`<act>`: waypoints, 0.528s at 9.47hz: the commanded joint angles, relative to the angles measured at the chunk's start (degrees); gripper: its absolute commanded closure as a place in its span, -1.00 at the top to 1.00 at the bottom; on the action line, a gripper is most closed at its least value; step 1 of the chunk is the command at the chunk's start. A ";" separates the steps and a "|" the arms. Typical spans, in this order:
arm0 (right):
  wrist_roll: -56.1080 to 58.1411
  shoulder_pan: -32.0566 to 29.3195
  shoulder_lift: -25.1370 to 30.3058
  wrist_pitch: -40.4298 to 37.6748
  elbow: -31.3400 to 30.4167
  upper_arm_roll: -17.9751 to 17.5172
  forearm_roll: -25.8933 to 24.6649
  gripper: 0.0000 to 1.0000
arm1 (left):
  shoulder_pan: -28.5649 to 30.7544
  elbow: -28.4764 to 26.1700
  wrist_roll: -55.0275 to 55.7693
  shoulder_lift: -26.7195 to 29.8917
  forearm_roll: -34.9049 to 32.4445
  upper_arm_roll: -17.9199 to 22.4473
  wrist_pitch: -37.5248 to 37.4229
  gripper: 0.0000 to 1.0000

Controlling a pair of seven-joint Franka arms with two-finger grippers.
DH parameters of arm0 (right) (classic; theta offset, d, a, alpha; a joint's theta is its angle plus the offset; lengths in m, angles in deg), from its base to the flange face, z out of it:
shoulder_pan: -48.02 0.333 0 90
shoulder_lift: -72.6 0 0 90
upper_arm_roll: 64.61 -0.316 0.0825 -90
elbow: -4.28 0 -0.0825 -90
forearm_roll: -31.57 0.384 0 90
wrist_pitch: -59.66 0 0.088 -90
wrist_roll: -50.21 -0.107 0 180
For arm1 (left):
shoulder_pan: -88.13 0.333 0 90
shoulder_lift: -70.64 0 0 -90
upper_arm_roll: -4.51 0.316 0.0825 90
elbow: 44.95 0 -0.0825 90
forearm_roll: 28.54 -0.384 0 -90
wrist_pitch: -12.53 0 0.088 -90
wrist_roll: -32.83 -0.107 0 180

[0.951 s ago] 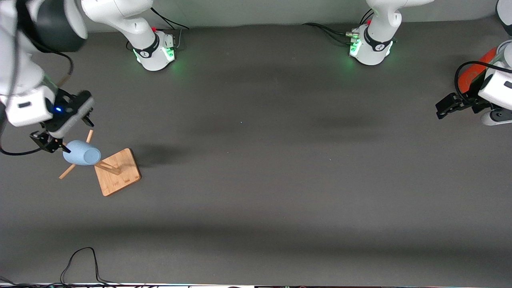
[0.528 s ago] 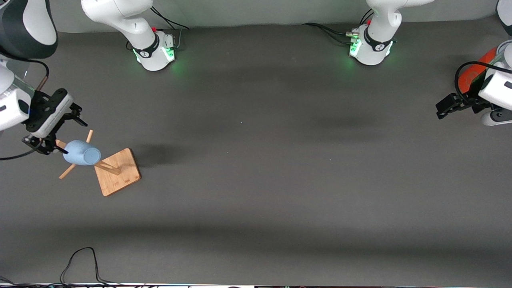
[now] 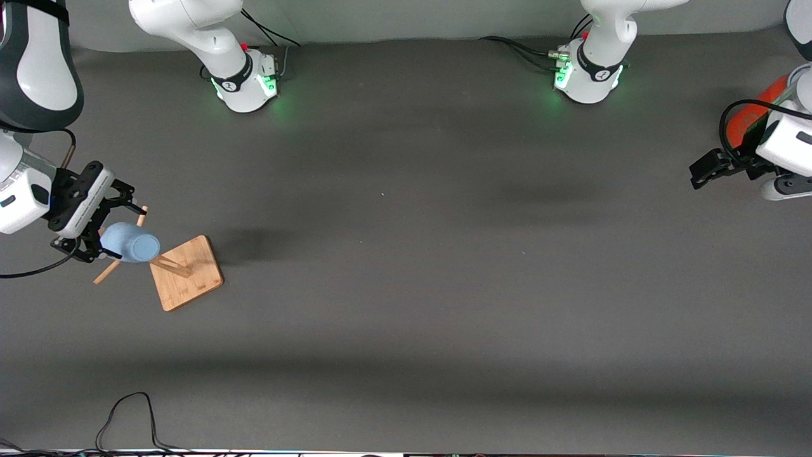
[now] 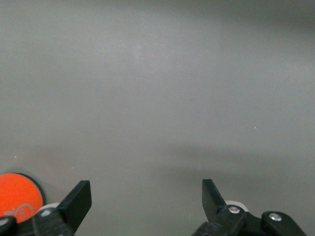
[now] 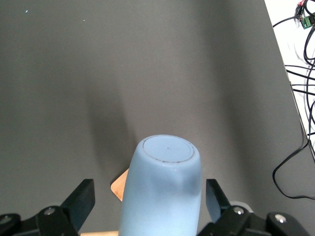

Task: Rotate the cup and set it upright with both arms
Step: 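Lower the right gripper around the blue cup's base and close it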

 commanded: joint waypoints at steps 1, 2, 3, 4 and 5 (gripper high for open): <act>2.91 0.45 -0.75 1.24 0.33 0.30 1.54 1.00 | 0.19 -1.10 0.40 1.18 -0.38 0.26 1.06 1.00; 3.26 0.54 -1.10 2.38 0.16 0.30 1.63 1.00 | 0.19 -1.10 0.40 1.09 -0.29 0.26 1.06 1.00; 3.26 0.54 -1.71 3.09 0.16 0.30 1.63 1.00 | 0.19 -1.19 0.40 1.09 -0.29 0.26 1.06 1.00; 3.26 0.63 -2.33 4.31 0.07 0.30 1.63 1.00 | 0.28 -1.28 0.14 1.09 -0.29 0.34 1.06 1.00; 3.26 0.80 -2.85 4.67 0.07 0.21 1.80 1.00 | 0.28 -1.36 -0.22 1.09 -0.29 0.34 1.06 1.00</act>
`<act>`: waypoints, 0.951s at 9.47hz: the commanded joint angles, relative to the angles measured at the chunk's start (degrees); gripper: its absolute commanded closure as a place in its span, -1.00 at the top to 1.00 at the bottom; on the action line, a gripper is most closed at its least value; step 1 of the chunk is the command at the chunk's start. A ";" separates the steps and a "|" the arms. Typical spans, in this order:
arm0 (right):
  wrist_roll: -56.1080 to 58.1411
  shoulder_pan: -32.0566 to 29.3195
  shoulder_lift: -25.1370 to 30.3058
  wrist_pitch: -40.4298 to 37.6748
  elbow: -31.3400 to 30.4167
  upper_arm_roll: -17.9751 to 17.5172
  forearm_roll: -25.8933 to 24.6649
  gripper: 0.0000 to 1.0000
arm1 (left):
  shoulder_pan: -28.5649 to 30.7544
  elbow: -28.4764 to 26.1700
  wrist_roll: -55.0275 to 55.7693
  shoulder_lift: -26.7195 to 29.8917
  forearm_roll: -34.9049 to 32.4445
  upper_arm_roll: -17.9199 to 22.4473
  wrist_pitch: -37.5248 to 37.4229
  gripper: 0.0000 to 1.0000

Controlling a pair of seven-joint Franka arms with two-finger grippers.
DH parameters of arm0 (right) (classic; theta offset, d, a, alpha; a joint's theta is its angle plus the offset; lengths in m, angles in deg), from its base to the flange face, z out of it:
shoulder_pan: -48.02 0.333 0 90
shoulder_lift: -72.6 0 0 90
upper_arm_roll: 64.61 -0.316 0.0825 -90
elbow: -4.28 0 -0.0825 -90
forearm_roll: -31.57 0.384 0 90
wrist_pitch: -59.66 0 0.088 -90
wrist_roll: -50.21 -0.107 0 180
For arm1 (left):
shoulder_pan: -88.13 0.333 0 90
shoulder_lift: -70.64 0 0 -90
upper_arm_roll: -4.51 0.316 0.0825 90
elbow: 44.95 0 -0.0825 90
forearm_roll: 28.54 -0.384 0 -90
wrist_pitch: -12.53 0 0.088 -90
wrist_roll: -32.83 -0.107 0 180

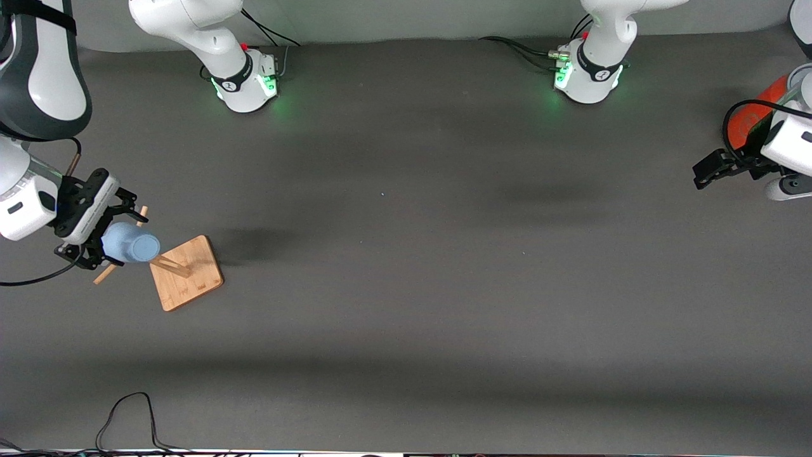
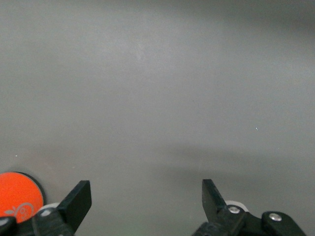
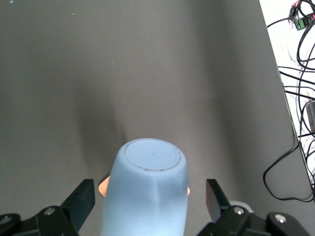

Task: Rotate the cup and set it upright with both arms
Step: 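Lower the right gripper around the blue cup's base and close it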

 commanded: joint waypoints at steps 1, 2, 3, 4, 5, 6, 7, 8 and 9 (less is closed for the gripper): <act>2.17 0.47 -1.28 1.58 0.01 0.26 2.30 1.00 | 0.10 -1.33 -0.21 1.00 -0.29 0.06 1.05 1.00; 2.17 0.47 -1.72 1.58 0.01 0.34 3.26 1.00 | 0.10 -1.33 -0.21 1.00 -0.29 0.06 1.05 1.00; 2.09 0.56 -1.81 1.50 0.01 0.34 3.96 0.98 | 0.10 -1.33 -0.30 1.00 -0.29 0.06 1.05 1.00; 2.09 0.56 -1.81 1.49 0.01 0.34 3.97 0.75 | 0.18 -1.33 -0.30 1.00 -0.29 0.06 1.05 1.00; 1.65 0.65 -1.81 1.49 0.01 0.26 3.97 0.51 | 0.18 -1.33 -0.30 0.92 -0.29 0.06 1.05 1.00; 1.65 0.74 -2.25 1.49 0.01 0.26 3.97 0.26 | 0.10 -1.33 -0.30 0.92 -0.29 0.06 1.05 1.00; 1.65 0.82 -2.34 1.41 0.01 0.26 3.97 0.00 | 0.18 -1.33 -0.30 0.92 -0.29 0.06 1.05 1.00; 1.56 0.83 -2.25 1.15 0.09 0.26 3.97 -0.13 | 0.18 -1.33 -0.30 0.83 -0.29 0.06 1.05 1.00; 1.12 0.83 -1.91 0.71 0.09 0.26 3.97 -0.39 | 0.27 -1.33 -0.30 0.83 -0.29 0.06 1.05 1.00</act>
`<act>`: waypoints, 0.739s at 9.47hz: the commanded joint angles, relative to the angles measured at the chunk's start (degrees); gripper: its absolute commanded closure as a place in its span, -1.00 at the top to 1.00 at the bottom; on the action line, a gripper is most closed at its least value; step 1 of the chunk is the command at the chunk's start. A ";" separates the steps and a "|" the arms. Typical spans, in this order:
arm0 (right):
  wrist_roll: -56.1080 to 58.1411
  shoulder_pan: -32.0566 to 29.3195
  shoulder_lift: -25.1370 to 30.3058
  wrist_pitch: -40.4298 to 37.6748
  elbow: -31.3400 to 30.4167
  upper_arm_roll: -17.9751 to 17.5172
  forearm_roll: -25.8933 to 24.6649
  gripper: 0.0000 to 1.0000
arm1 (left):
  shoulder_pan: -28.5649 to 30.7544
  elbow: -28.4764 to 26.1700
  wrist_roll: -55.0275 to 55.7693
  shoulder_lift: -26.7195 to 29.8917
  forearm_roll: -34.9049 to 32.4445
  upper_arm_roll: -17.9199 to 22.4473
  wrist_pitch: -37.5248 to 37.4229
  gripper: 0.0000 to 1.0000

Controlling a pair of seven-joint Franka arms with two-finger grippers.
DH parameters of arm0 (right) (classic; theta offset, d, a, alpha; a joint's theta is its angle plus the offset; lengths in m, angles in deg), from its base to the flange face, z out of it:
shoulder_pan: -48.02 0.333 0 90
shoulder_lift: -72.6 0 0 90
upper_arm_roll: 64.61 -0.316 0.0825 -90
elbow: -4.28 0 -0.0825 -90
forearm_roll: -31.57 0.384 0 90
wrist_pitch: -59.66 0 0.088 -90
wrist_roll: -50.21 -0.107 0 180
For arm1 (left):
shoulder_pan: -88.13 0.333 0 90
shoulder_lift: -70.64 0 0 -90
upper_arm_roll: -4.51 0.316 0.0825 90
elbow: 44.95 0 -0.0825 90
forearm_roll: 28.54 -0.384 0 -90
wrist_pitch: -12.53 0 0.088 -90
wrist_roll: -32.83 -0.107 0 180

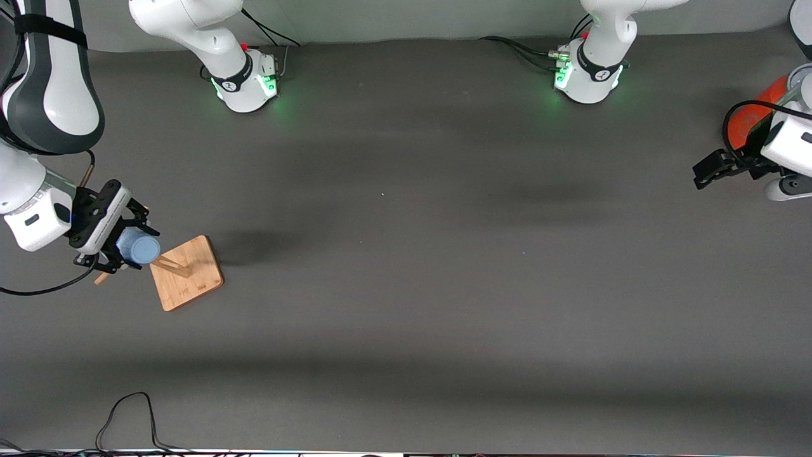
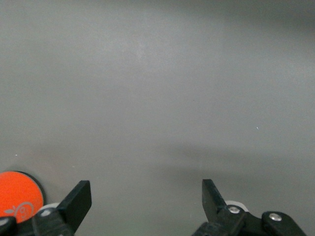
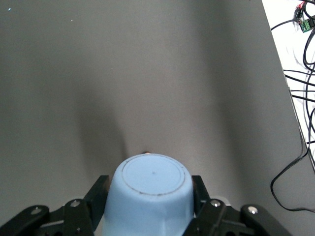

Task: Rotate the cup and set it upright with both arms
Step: 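Lower the right gripper around the blue cup's base and close it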

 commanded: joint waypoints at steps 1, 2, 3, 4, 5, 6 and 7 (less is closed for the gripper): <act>0.89 0.40 0.17 -0.92 0.31 0.42 1.73 -0.72 | 0.14 -1.10 -0.29 0.92 -0.29 0.01 0.96 1.00; 0.88 0.40 0.17 -1.88 0.66 0.51 3.38 -1.00 | 0.14 -1.10 -0.29 0.92 -0.38 0.01 0.79 1.00; 0.36 0.40 0.26 -2.41 0.92 0.42 3.75 -1.00 | 0.14 -1.10 -0.29 1.00 -0.29 0.01 0.79 1.00; -0.77 0.40 0.35 -3.81 2.06 0.42 3.75 -1.00 | 0.14 -1.10 -0.29 1.00 -0.29 0.01 0.79 1.00; -1.83 0.40 0.18 -5.57 3.81 0.42 3.92 -1.00 | 0.14 -1.10 -0.29 1.00 -0.29 0.01 0.79 1.00; -3.67 0.49 0.17 -7.32 5.13 0.42 3.93 -1.00 | 0.14 -1.10 -0.29 1.00 -0.29 0.01 0.79 1.00; -4.12 0.40 0.09 -8.82 6.54 0.42 3.93 -1.00 | 0.14 -1.10 -0.29 1.00 -0.29 0.01 0.79 1.00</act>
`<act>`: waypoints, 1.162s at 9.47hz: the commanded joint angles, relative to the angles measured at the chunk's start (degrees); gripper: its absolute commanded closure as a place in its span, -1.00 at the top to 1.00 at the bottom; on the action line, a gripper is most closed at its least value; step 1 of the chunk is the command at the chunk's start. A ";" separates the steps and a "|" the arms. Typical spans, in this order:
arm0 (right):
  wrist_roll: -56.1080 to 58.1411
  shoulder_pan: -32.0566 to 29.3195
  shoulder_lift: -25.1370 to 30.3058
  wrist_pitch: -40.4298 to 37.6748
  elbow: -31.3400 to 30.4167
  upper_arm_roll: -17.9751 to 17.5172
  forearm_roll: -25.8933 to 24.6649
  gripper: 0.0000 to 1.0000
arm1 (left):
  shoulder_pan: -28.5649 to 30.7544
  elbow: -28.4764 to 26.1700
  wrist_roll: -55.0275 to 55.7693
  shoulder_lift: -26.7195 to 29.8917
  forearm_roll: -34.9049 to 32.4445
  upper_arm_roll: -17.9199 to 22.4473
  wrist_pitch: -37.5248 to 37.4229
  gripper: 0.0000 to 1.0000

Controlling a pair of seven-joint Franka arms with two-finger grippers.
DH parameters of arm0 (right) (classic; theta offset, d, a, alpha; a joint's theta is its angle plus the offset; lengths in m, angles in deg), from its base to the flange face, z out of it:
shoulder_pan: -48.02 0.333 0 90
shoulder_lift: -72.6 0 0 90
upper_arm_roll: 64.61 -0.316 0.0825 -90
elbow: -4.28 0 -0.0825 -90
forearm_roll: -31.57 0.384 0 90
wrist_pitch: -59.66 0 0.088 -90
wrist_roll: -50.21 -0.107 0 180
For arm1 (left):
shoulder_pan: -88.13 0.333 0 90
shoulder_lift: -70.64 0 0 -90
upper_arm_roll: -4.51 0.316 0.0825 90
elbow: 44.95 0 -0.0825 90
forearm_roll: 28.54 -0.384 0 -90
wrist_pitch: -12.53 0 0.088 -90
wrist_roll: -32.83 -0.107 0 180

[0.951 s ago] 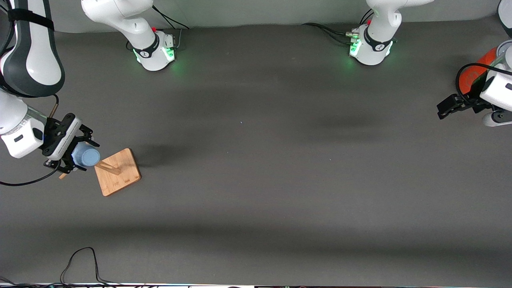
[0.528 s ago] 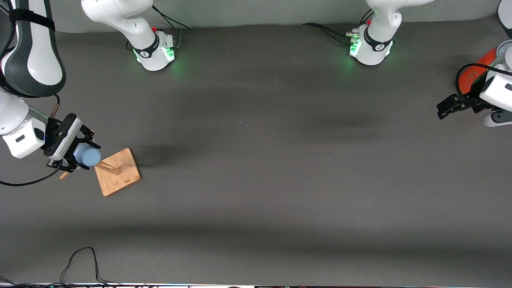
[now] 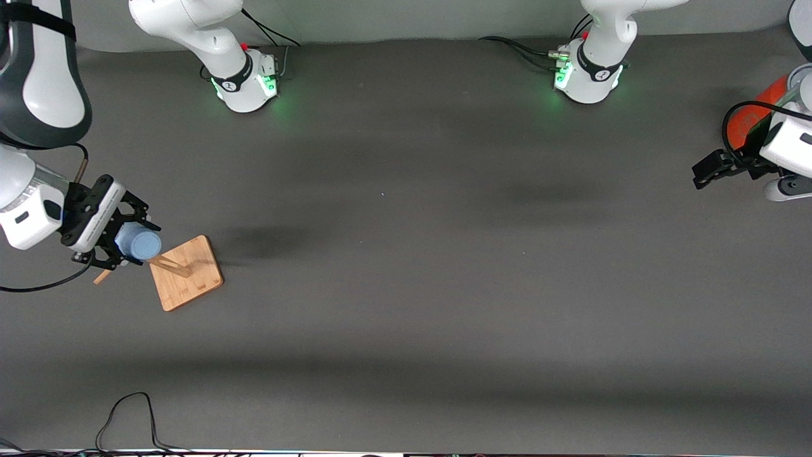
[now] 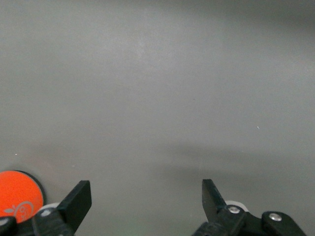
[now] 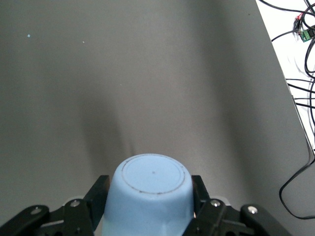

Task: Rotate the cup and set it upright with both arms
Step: 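Lower the right gripper around the blue cup's base and close it, then pull the blue cup off the stand peg with the right gripper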

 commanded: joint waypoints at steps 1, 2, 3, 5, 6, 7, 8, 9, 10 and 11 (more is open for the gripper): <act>-2.91 0.41 -0.06 -4.12 3.80 0.37 1.35 -1.00 | 0.13 -0.92 -0.29 1.00 -0.29 0.00 0.79 1.00; -3.88 0.41 -0.06 -5.96 5.47 0.37 1.43 -1.00 | 0.13 -0.92 -0.29 1.00 -0.29 0.00 0.79 1.00; -5.89 0.41 -0.14 -7.54 7.05 0.20 1.61 -1.00 | 0.13 -0.92 -0.29 1.00 -0.29 0.00 0.79 1.00; -10.72 1.62 -0.23 -8.17 9.25 -0.33 5.46 -1.00 | 0.13 -0.92 -0.29 1.00 -0.29 0.00 0.70 1.00; -14.92 3.38 -0.49 -8.17 10.91 -0.33 5.91 -1.00 | 0.13 -0.92 -0.29 1.00 -0.29 0.00 0.79 1.00; -20.01 6.00 -0.67 -8.09 12.06 -0.33 5.92 -1.00 | 0.13 -0.92 -0.29 1.00 -0.29 0.00 0.96 1.00; -25.89 8.81 -1.02 -7.56 13.20 -0.42 5.83 -1.00 | 0.13 -0.92 -0.29 1.00 -0.29 0.00 1.14 1.00; -31.17 11.89 -2.42 -7.39 14.87 -0.33 5.39 -1.00 | 0.13 -0.92 -0.29 0.83 -0.29 0.00 1.49 1.00; -36.88 14.88 -3.65 -5.90 15.67 -0.33 4.96 -1.00 | 0.13 -0.92 -0.29 0.65 -0.29 0.00 1.58 1.00; -41.29 17.52 -4.88 -3.80 15.85 -0.33 3.82 -1.00 | 0.13 -0.92 -0.29 0.65 -0.29 0.00 1.58 1.00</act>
